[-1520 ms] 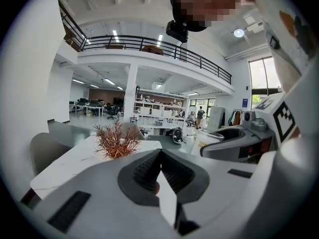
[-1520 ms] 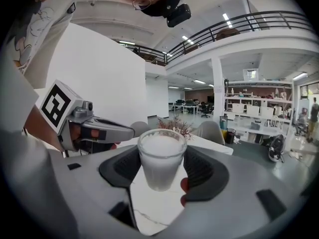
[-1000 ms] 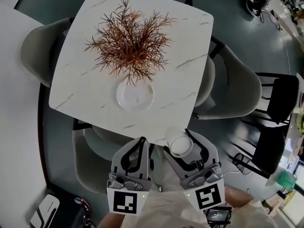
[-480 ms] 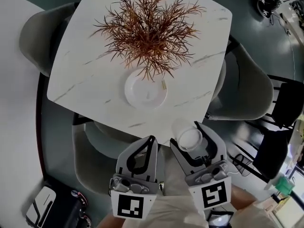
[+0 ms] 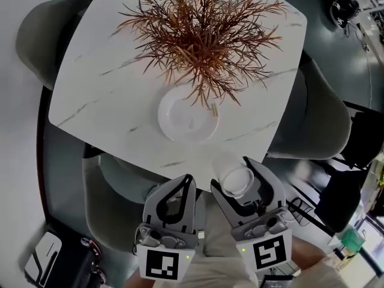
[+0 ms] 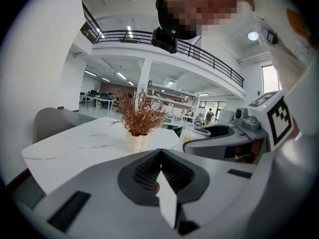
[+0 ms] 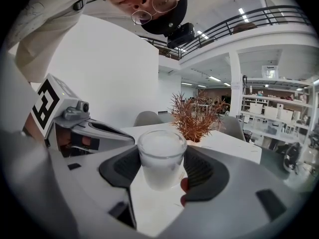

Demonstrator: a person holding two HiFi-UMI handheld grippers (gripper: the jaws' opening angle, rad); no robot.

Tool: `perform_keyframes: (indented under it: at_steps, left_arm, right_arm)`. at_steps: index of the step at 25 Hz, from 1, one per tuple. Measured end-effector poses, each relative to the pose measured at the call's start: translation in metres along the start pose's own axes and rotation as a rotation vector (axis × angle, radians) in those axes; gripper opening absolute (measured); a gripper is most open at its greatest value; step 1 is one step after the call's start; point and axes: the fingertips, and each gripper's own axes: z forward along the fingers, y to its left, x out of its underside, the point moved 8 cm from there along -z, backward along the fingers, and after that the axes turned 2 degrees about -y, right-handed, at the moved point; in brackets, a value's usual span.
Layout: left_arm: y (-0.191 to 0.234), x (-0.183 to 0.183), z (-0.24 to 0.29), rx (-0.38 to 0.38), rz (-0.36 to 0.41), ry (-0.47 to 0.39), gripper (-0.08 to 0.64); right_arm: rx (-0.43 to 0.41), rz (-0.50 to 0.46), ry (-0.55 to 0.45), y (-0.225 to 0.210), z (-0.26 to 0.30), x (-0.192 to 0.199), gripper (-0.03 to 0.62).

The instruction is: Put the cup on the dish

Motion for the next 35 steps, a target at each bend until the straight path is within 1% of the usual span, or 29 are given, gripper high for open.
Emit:
perform_keyframes:
  at_steps: [4, 12, 18, 23, 31, 35]
  left_arm:
    - [0.007, 0.015, 0.003, 0.001, -0.021, 0.004, 0.003]
    - [0.028, 0.036, 0.012, -0.03, -0.062, -0.016, 0.003]
    - [0.038, 0.035, 0.017, -0.029, -0.045, 0.0, 0.003]
    - [0.049, 0.036, 0.022, -0.037, -0.068, 0.008, 0.003]
    - [0.057, 0.036, 0.027, -0.004, -0.065, 0.03, 0.003]
    - [0.062, 0.037, 0.025, 0.0, -0.068, 0.037, 0.003]
  right_arm:
    - [0.001, 0.003, 0.01, 0.003, 0.01, 0.009, 0.265]
    - [0.012, 0.005, 0.022, 0.006, 0.039, 0.026, 0.265]
    - [0.025, 0.016, 0.03, 0.007, 0.057, 0.028, 0.267]
    - [0.047, 0.031, 0.031, 0.009, 0.072, 0.031, 0.265]
    - [0.093, 0.049, 0.04, 0.01, 0.093, 0.044, 0.265]
    - [0.104, 0.056, 0.044, 0.012, 0.102, 0.044, 0.267]
